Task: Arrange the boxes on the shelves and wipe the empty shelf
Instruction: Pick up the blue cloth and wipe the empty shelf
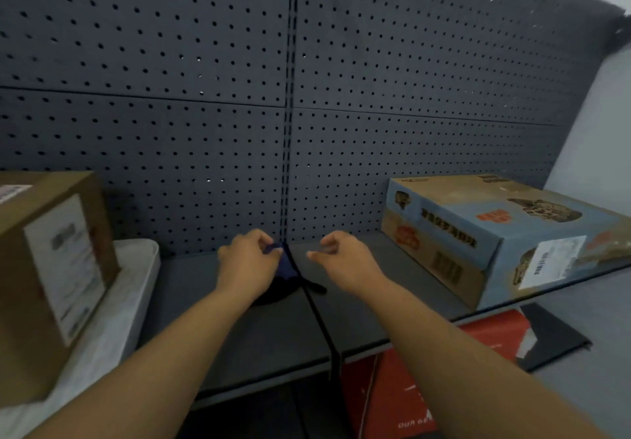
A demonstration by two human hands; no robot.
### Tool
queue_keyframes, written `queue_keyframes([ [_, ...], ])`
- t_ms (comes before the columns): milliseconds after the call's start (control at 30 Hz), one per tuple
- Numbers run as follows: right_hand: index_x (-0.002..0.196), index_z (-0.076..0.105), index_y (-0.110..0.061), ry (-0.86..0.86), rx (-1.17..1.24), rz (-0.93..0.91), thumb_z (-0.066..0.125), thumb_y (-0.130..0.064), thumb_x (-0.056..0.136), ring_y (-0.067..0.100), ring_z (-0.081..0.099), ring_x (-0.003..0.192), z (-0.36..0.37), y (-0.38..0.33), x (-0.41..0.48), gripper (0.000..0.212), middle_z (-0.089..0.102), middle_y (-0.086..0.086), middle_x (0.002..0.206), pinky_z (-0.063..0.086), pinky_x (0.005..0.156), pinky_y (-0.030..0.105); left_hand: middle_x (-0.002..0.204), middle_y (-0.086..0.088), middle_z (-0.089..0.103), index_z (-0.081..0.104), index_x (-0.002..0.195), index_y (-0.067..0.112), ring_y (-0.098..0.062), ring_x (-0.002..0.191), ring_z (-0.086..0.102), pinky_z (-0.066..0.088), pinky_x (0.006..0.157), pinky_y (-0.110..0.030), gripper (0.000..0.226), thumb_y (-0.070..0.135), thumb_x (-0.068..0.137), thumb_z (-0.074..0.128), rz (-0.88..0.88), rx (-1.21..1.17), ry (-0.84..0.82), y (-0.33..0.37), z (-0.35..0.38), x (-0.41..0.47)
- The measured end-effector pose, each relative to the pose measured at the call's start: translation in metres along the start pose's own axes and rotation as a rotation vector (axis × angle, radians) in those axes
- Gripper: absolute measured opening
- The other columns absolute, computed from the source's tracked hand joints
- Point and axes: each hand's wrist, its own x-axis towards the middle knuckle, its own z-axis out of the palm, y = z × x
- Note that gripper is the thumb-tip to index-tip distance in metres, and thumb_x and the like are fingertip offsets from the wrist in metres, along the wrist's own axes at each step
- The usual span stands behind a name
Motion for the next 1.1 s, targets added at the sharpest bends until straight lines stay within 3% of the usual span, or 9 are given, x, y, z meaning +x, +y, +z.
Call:
queue_keyframes([
  [67, 0.134, 0.045, -0.009, -0.047, 0.026, 0.046, 0.062, -0.039, 0.089, 0.023, 0.053, 0.114, 0.02, -0.005, 0.005, 0.056, 0.053, 0.01, 0.134, 0.039, 0.084, 0.025, 0.123, -0.012, 0.05, 0.054, 0.11, 0.021, -0.034, 0.117, 0.04, 0.038, 0.095, -0.037, 0.027, 0.037, 0.088, 0.057, -0.123, 0.118, -0.002, -0.016, -0.009, 0.003],
  [167, 0.138, 0.04, -0.003, -0.096, 0.054, 0.104, 0.059, -0.037, 0.091, 0.027, 0.049, 0.123, 0.042, -0.008, 0.01, 0.061, 0.049, 0.013, 0.139, 0.036, 0.084, 0.025, 0.133, -0.018, 0.043, 0.046, 0.124, 0.011, -0.036, 0.122, 0.04, 0.038, 0.095, -0.038, 0.045, 0.037, 0.088, 0.057, -0.267, 0.076, -0.069, -0.032, -0.014, 0.006],
  [333, 0.107, 0.051, -0.007, -0.141, 0.061, 0.158, 0.062, -0.038, 0.088, 0.025, 0.057, 0.094, 0.068, -0.01, 0.023, 0.038, 0.059, 0.014, 0.114, 0.046, 0.073, 0.031, 0.116, -0.018, 0.06, 0.051, 0.118, 0.0, -0.027, 0.091, 0.055, 0.041, 0.07, -0.03, 0.04, 0.028, 0.091, 0.055, -0.374, -0.108, -0.113, -0.041, -0.014, 0.016],
  [467, 0.115, 0.054, -0.003, -0.112, -0.016, 0.187, 0.062, -0.043, 0.086, 0.031, 0.061, 0.098, 0.079, -0.004, 0.031, 0.051, 0.058, 0.018, 0.118, 0.048, 0.068, 0.033, 0.086, -0.011, 0.056, 0.057, 0.108, -0.005, -0.02, 0.071, 0.053, 0.036, 0.051, -0.027, 0.032, 0.023, 0.092, 0.056, -0.397, -0.206, -0.137, -0.036, -0.007, 0.019],
  [567, 0.11, 0.059, -0.003, -0.121, -0.035, 0.192, 0.065, -0.039, 0.084, 0.032, 0.064, 0.093, 0.082, 0.0, 0.035, 0.046, 0.062, 0.019, 0.112, 0.053, 0.072, 0.037, 0.072, -0.007, 0.051, 0.055, 0.078, 0.001, -0.018, 0.063, 0.047, 0.032, 0.045, -0.024, 0.021, 0.018, 0.091, 0.058, -0.439, -0.245, -0.135, -0.035, -0.005, 0.019],
  [667, 0.106, 0.062, 0.0, -0.146, -0.041, 0.198, 0.065, -0.031, 0.085, 0.032, 0.065, 0.09, 0.08, -0.001, 0.035, 0.037, 0.065, 0.019, 0.107, 0.051, 0.068, 0.034, 0.065, -0.01, 0.046, 0.044, 0.063, 0.007, -0.022, 0.064, 0.05, 0.037, 0.05, -0.027, 0.027, 0.004, 0.087, 0.055, -0.559, -0.337, -0.17, -0.032, -0.005, 0.023],
  [900, 0.065, 0.041, -0.015, -0.14, -0.012, 0.234, 0.056, -0.025, 0.093, 0.013, 0.041, 0.054, 0.07, -0.01, 0.023, 0.033, 0.043, 0.001, 0.062, 0.032, 0.048, 0.025, 0.095, -0.024, 0.056, 0.049, 0.074, 0.003, -0.036, 0.09, 0.058, 0.048, 0.078, -0.043, 0.006, -0.002, 0.072, 0.052, -0.617, -0.656, -0.275, -0.011, -0.01, 0.015],
  [1000, 0.061, 0.039, -0.016, -0.127, 0.066, 0.22, 0.046, -0.027, 0.098, 0.014, 0.039, 0.054, 0.064, -0.016, 0.012, 0.039, 0.042, 0.002, 0.06, 0.032, 0.054, 0.029, 0.087, -0.017, 0.052, 0.051, 0.081, 0.003, -0.029, 0.078, 0.05, 0.043, 0.07, -0.038, 0.008, -0.003, 0.077, 0.05, -0.513, -0.706, -0.282, -0.004, -0.017, 0.006],
  [1100, 0.087, 0.058, -0.014, -0.056, 0.154, 0.185, 0.046, -0.047, 0.092, 0.023, 0.058, 0.084, 0.059, -0.02, -0.001, 0.035, 0.061, 0.009, 0.088, 0.047, 0.08, 0.036, 0.096, -0.017, 0.057, 0.054, 0.099, 0.004, -0.031, 0.087, 0.053, 0.043, 0.069, -0.036, 0.022, -0.003, 0.079, 0.048, -0.408, -0.735, -0.286, 0.007, -0.03, -0.007],
])
